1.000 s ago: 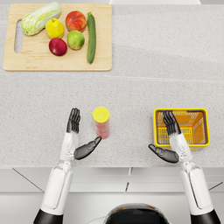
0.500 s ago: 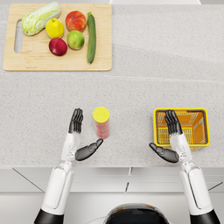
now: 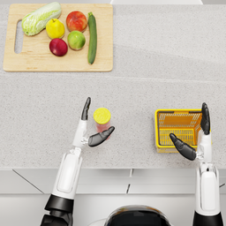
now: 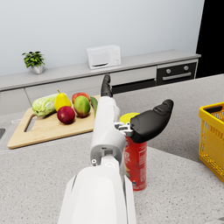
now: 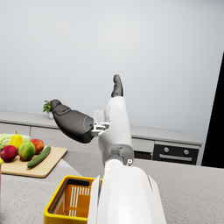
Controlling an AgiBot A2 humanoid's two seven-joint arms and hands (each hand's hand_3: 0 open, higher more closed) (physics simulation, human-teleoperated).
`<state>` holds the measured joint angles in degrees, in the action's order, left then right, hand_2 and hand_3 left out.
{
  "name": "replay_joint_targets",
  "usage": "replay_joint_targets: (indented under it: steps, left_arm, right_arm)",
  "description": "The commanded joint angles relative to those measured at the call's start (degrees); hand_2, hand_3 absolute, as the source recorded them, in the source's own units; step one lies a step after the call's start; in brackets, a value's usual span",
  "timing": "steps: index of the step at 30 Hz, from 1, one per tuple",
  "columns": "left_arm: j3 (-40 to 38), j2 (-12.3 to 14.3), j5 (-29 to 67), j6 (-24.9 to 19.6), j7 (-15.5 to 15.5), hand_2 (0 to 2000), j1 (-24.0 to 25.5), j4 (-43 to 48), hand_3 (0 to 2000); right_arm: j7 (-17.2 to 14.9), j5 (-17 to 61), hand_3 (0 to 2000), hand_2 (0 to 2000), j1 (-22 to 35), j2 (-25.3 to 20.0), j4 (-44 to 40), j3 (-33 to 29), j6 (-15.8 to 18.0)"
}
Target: Pick up the red potato chip and place it into the yellow basket
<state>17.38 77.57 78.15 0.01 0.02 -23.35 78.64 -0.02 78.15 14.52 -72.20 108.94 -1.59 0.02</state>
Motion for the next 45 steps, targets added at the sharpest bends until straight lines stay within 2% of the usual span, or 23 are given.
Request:
replay_joint_targets:
  steps: [1, 8, 15, 16, 17, 21, 24, 26, 28, 33, 39, 45]
  left_arm:
    - [1.39, 2.27, 0.25, 0.00, 0.00, 0, -4.51, -10.71, 0]
    - [1.80, 4.21, 0.81, -0.01, -0.01, 0, -6.76, -22.28, 0]
    - [2.18, 5.87, 0.86, -0.01, -0.01, 0, -8.36, -27.49, 0]
    - [1.81, 5.95, 0.86, -0.01, -0.01, 1361, -8.26, -26.96, 327]
    - [2.19, 6.15, 0.85, -0.30, -0.04, 2000, -8.33, -26.78, 653]
    - [1.08, 6.72, 0.92, -0.20, -0.05, 2000, -8.58, -26.09, 1960]
    - [0.73, 6.93, 0.93, -1.10, -0.23, 2000, -7.98, -20.98, 2000]
    - [0.08, 6.82, 0.91, -4.76, -0.13, 2000, -7.00, -9.51, 2000]
    - [-0.68, 7.30, 0.93, -6.58, -0.01, 2000, -7.18, 0.85, 2000]
    - [-0.09, 9.14, 0.88, -6.95, -0.11, 2000, -8.46, 15.11, 2000]
    - [3.78, 11.52, 0.86, -7.26, -0.33, 2000, -9.46, 20.35, 2000]
    - [9.47, 12.02, 0.87, -7.47, -0.40, 2000, -8.99, 20.53, 2000]
  right_arm:
    - [0.00, 0.25, 0, 0, -0.56, -0.02, 0.60, 1.01, 0.00]
    - [0.01, 0.81, 0, 0, -0.84, -0.70, 1.61, 0.77, -0.01]
    - [0.01, 0.87, 0, 0, -0.90, -1.39, 0.66, 2.35, -0.01]
    - [0.01, 0.87, 0, 0, -0.90, -1.49, 0.66, 2.29, -0.01]
    - [0.01, 0.87, 0, 0, -0.95, -1.59, 0.28, 2.58, -0.01]
    - [0.01, 0.87, 0, 0, -0.86, -2.02, 0.39, 3.02, -0.01]
    - [0.01, 0.87, 0, 0, 2.21, -2.96, 1.27, 4.16, -0.01]
    - [0.01, 0.86, 0, 0, 2.36, -3.60, 0.59, 8.79, -0.01]
    - [0.01, 0.86, 0, 0, 3.17, -4.65, -1.37, 13.06, -0.01]
    - [0.01, 0.87, 0, 0, 4.38, -6.27, -6.16, 18.83, -0.01]
    - [0.01, 0.87, 0, 0, 8.47, -9.83, -10.09, 20.60, -0.01]
    - [0.05, 0.85, 0, 0, 10.69, -12.11, -13.74, 23.57, 1.11]
